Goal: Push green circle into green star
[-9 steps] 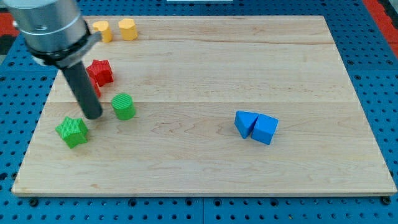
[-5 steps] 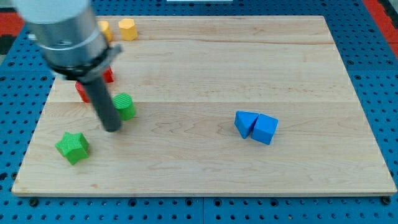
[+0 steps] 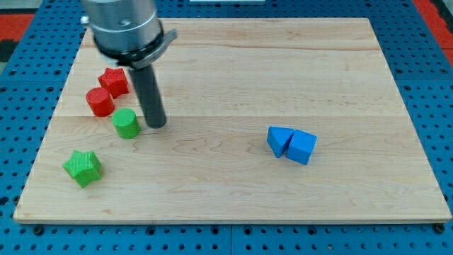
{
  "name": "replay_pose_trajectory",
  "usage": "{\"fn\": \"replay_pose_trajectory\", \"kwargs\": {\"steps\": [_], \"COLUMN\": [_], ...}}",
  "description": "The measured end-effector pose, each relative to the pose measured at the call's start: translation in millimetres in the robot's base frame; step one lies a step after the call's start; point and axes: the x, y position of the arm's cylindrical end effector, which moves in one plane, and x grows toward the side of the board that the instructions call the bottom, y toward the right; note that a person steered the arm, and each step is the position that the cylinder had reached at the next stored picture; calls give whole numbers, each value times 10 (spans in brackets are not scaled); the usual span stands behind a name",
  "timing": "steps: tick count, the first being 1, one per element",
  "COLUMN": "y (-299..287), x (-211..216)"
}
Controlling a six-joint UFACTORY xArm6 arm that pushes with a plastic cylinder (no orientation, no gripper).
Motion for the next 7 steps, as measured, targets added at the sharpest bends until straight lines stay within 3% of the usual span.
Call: {"fn": "replay_pose_trajectory", "kwargs": {"steps": [1, 4, 7], "y": [-178, -583, -681], "x": [-177, 244, 360]}}
